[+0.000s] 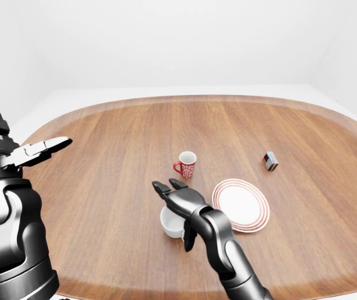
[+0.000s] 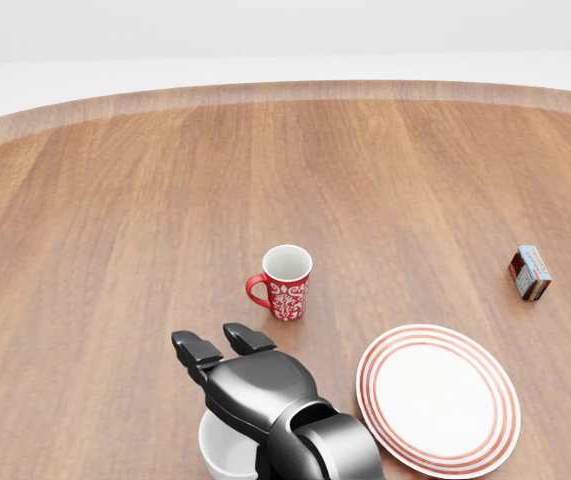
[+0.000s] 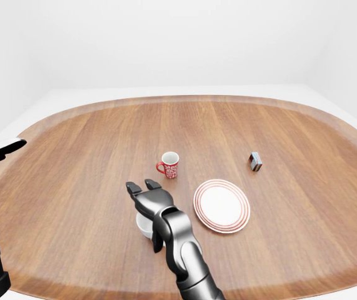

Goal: Put the white mug on the plate.

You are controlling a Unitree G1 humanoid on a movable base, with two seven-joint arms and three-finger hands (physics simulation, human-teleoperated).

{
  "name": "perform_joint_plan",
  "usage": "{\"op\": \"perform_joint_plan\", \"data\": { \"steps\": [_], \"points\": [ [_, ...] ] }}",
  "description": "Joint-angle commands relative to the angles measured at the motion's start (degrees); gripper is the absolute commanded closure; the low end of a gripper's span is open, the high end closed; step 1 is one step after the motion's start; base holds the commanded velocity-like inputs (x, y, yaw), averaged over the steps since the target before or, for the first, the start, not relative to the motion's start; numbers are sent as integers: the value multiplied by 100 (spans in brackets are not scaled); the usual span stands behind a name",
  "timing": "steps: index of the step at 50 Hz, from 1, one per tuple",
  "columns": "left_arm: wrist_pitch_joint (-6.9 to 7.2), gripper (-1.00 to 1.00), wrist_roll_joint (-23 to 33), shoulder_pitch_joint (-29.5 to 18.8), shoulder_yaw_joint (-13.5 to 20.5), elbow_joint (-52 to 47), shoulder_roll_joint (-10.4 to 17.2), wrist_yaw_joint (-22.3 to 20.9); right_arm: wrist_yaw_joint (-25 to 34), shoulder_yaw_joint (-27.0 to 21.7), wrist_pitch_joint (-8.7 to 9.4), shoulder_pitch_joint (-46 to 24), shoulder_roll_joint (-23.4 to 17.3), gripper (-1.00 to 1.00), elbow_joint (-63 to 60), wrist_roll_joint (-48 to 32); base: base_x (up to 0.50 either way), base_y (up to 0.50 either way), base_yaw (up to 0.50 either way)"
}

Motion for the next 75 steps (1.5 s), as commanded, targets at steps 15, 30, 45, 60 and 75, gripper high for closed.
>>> {"op": "perform_joint_plan", "data": {
  "steps": [15, 30, 45, 60, 75],
  "points": [
    [0, -100, -8, 7, 14, -37, 0, 5, 0, -31, 0, -85, -10, -100, 646, 224, 0, 0, 0],
    [0, -100, 19, -10, -18, 30, -10, 0, 0, -241, 0, -411, -12, -100, 1338, 232, 0, 0, 0],
    [0, -100, 27, -10, -36, 83, -9, -6, 0, -408, 0, -646, -24, -100, 1702, 304, 0, 0, 0],
    [0, -100, 20, -11, -22, 7, -11, 15, 0, -537, 0, -861, -44, -100, 1939, 316, 0, 0, 0],
    [0, -100, 2, 5, -5, -26, -12, 21, 0, -718, 0, -1382, -21, -100, 2583, 411, 0, 0, 0]
  ]
}}
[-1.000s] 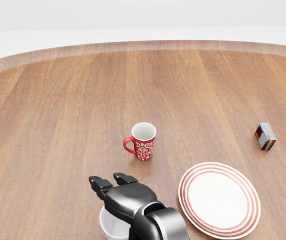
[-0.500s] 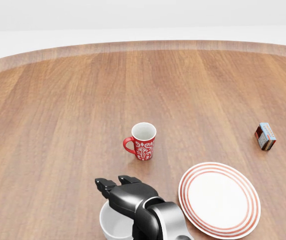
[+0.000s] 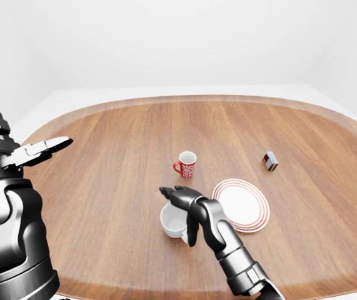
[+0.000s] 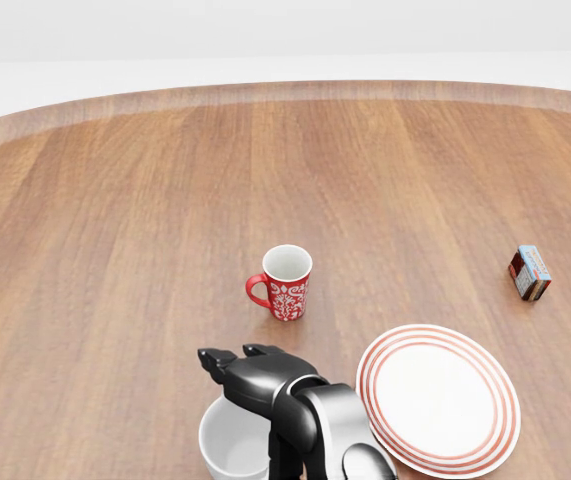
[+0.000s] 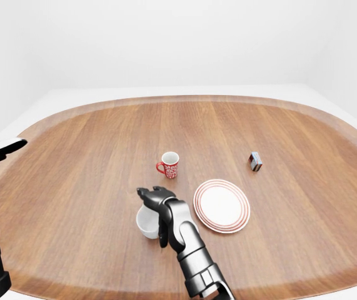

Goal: Put the white mug on the plate.

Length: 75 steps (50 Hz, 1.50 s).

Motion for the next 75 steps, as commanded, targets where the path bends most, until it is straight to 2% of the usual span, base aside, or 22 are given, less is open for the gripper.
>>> {"op": "perform_joint_plan", "data": {
  "steps": [1, 26, 54, 55, 75],
  "points": [
    [0, -100, -14, 16, 14, -45, 0, 8, 0, -101, 0, -294, 8, -100, 367, 25, 0, 0, 0],
    [0, -100, -22, 15, 24, -26, 2, 2, 0, -183, 0, -773, 125, -100, 1470, 237, 0, 0, 0],
    [0, -100, -6, 8, -1, 33, 0, -6, 0, -202, 0, -809, 91, -100, 2373, 356, 0, 0, 0],
    [0, -100, -6, 13, 1, 22, -2, -4, 0, -201, 0, -802, 87, 97, 2336, 353, 0, 0, 0],
    [0, -100, 13, 20, -6, 54, -20, -18, 0, -203, 0, -743, 62, 100, 2147, 300, 0, 0, 0]
  ]
}}
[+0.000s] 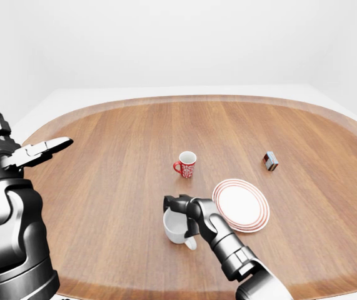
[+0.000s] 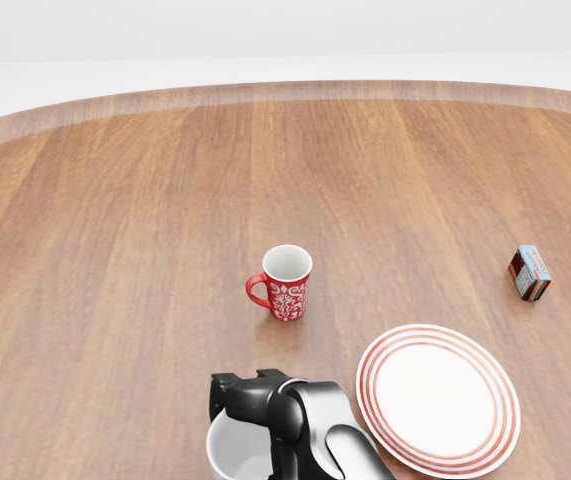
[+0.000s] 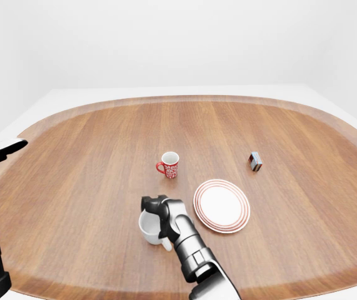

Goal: Put the white mug on the plate.

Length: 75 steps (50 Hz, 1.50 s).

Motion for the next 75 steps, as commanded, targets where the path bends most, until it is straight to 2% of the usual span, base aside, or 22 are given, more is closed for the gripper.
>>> {"op": "perform_joint_plan", "data": {
  "steps": [1, 3, 8, 16, 24, 32, 35, 42, 48, 51, 54, 62, 75],
  "points": [
    [0, -100, 16, 2, -12, 43, -10, -12, 0, -30, 0, 150, -34, 100, -45, 4, 0, 0, 0],
    [0, -100, 15, 3, -11, 49, -12, -11, 0, -221, 0, -87, -23, 100, -222, 179, 0, 0, 0],
    [0, -100, -6, 12, 5, 21, -8, -5, 0, -352, 0, -365, -253, 100, -779, 219, 0, 0, 0],
    [0, -100, -7, 6, 1, -26, 0, 8, 0, -704, 0, -775, -798, 100, -2134, -206, 0, 0, 0],
    [0, -100, -12, -5, 5, -63, 11, 17, 0, -1089, 0, -1305, -1394, 100, -2082, -413, 0, 0, 0],
    [0, -100, 14, -9, -5, -42, 5, -2, 0, -1446, 0, -1821, -2087, 100, -1305, -672, 0, 0, 0],
    [0, -100, 20, -10, -10, -36, 0, -6, 0, -1552, 0, -1968, -2237, 100, -995, -530, 0, 0, 0],
    [0, -100, 37, -11, -31, -43, -13, -6, 0, -1722, 0, -2736, -2761, 100, 976, 200, 0, 0, 0],
    [0, -100, 43, -9, -29, -62, -19, -4, -415, -1591, 0, -3085, -3063, 100, 1855, 532, 0, 0, 0],
    [0, -100, 42, -12, -26, -73, -16, 5, -450, -1587, 0, -3237, -3163, 100, 2145, 650, 0, 0, 0],
    [0, -100, 52, -12, -34, -83, -21, 5, -359, -1783, 0, -3461, -3192, 100, 2507, 1154, 0, 0, 0],
    [0, -100, 23, -29, -7, -103, 3, 17, -841, -1783, 0, -3452, -3329, 100, 3403, 1888, 0, 0, 0],
    [0, -100, 15, -33, 0, -104, 7, 17, -1144, -1620, 0, -3241, -3282, 100, 3613, 2107, 0, 0, 0]
  ]
}}
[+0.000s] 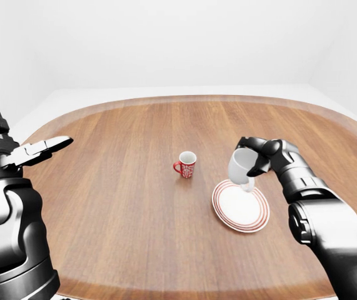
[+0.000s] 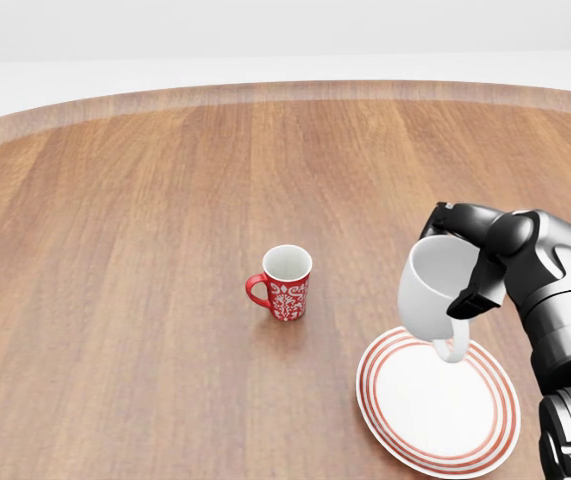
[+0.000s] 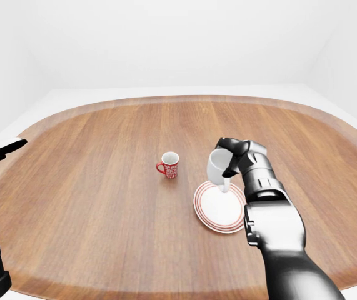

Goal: Put the white mug on the plate.

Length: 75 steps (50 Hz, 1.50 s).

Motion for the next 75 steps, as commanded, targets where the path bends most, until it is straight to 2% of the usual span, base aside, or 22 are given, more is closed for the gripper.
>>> {"op": "perform_joint_plan", "data": {
  "steps": [1, 13, 35, 62, 75],
  "points": [
    [0, -100, -17, -6, 15, -1, 8, 1, -330, 34, 0, 49, -26, 100, 428, 475, 0, 0, 0],
    [0, -100, -2, -1, 2, -4, 4, 1, -716, 135, 0, 259, -70, 100, 517, 276, 0, 0, 0],
    [0, -100, 0, 0, 6, 11, 3, -11, -1032, 76, 0, 587, 97, 100, 646, 268, 0, 0, 0],
    [0, -100, -20, -8, 14, 3, 13, -6, -2033, 8, 0, 830, 193, 100, 779, 224, 0, 0, 0],
    [0, -100, -8, -8, -1, 40, 7, -9, -2170, 21, 0, 895, 238, 100, 804, 185, 0, 0, 0]
  ]
}}
